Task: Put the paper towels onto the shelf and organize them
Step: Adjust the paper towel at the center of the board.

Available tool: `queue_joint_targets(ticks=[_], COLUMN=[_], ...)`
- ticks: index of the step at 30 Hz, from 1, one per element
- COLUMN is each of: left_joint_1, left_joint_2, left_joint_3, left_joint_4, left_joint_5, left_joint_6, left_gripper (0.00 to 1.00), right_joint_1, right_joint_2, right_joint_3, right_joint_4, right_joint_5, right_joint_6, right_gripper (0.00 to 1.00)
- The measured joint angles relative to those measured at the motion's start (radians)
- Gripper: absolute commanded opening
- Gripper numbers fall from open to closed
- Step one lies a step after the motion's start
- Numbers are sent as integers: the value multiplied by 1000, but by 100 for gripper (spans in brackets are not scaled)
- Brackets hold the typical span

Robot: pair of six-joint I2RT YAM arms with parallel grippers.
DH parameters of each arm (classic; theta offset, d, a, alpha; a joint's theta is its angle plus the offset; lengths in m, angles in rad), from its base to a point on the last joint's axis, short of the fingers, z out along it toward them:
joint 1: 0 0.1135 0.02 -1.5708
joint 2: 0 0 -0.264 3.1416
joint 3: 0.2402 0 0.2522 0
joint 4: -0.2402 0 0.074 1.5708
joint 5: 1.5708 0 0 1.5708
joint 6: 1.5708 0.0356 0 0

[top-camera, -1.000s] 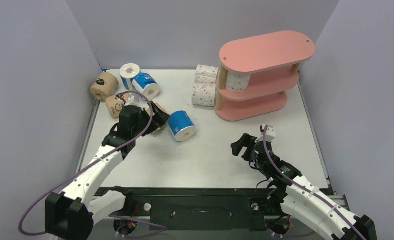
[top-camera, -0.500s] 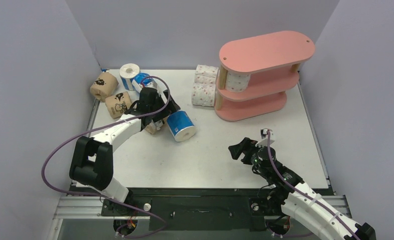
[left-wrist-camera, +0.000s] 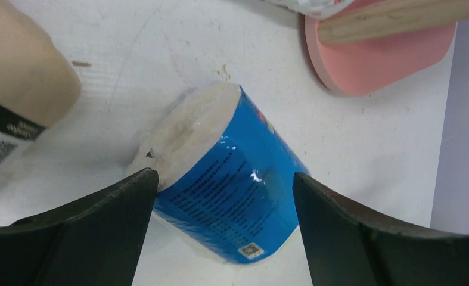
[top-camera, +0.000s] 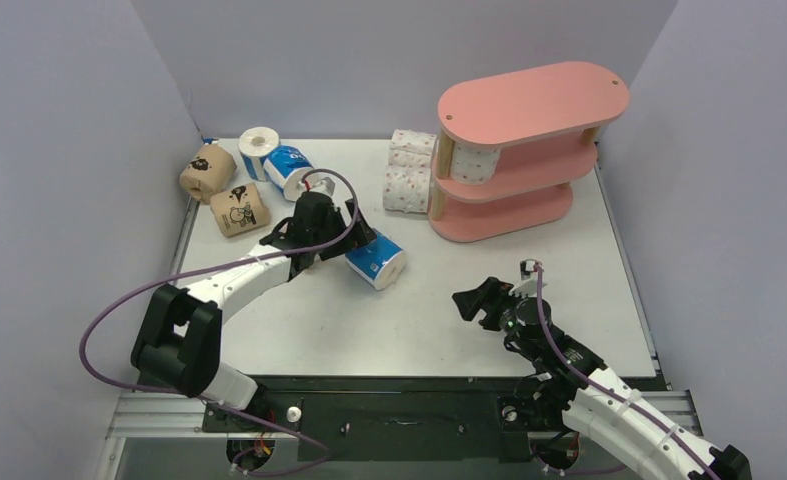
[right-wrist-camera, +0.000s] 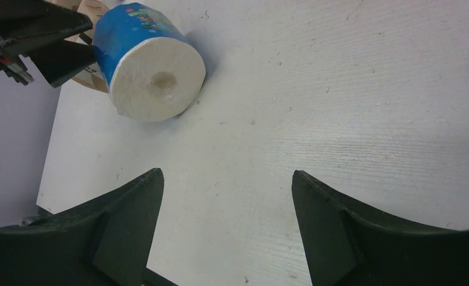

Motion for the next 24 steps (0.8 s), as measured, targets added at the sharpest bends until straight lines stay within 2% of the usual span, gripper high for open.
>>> queue_joint_targets(ticks=[7,12,16,21,24], left_joint_1=[-58,-85,-85,-85,-85], left_joint_2=[-175,-276,-380,-518,-577], left_joint_3=[-174,-249,-269,-282,-323], left_joint_4=[19,13,-17,-21,-21], left_joint_5=[-3,-31,-85,-139,-158], left_joint_6=[-29,-42,-47,-65,-72], left_gripper=[82,84,85,85,86], right_joint_1=[0,1,1,3,6], right_joint_2=[-22,-23,-1,123,287], right_joint_3=[-31,-49,-50,-28,68], right_joint_4=[11,24,84,237,284], right_joint_5=[0,0,0,-62,-138], right_joint_6=[6,16,55,77,58], right_gripper=[76,86,90,96,97])
